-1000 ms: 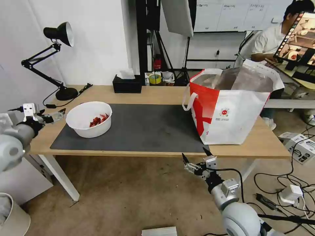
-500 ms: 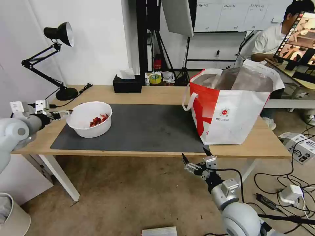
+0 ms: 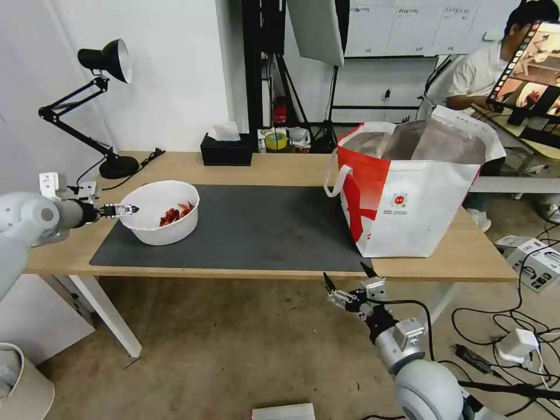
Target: Pick up the trash from the table and place it into the takeout bag.
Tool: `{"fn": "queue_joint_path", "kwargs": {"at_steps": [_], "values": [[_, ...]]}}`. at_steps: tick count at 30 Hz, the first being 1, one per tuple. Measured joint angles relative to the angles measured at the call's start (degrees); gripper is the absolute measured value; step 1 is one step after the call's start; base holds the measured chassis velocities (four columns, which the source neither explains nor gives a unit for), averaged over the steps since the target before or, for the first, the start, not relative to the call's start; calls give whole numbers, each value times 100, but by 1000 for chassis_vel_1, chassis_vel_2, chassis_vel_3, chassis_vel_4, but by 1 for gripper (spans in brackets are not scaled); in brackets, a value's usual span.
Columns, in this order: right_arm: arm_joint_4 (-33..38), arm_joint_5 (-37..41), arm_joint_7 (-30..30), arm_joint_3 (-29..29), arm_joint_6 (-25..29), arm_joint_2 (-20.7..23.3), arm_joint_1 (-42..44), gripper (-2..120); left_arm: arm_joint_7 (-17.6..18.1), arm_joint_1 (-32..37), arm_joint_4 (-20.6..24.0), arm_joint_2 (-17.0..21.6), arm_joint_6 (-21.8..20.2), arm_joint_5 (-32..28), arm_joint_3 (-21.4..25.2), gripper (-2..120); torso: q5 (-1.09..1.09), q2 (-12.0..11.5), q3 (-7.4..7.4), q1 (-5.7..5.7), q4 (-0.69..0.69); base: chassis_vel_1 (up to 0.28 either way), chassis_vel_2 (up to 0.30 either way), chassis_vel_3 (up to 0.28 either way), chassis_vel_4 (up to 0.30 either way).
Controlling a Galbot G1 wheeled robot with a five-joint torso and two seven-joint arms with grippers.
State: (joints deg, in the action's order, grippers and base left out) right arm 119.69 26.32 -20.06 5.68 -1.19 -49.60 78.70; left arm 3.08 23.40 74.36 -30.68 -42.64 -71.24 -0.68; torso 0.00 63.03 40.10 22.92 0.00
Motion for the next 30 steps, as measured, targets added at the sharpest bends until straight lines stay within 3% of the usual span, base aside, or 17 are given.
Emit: {"fn": "queue_joint_path", "kwargs": {"at_steps": [20,30], "values": [[0,0,0,0,0,0,0,100,-127,-385,-295,-153,44,16,-538,99,1,0,0,0,0,0,0,0,0],[0,0,0,0,0,0,0,100,-144,-532,-190,-15,45,12,-809,61,-2,0,0,0,0,0,0,0,0]]}}
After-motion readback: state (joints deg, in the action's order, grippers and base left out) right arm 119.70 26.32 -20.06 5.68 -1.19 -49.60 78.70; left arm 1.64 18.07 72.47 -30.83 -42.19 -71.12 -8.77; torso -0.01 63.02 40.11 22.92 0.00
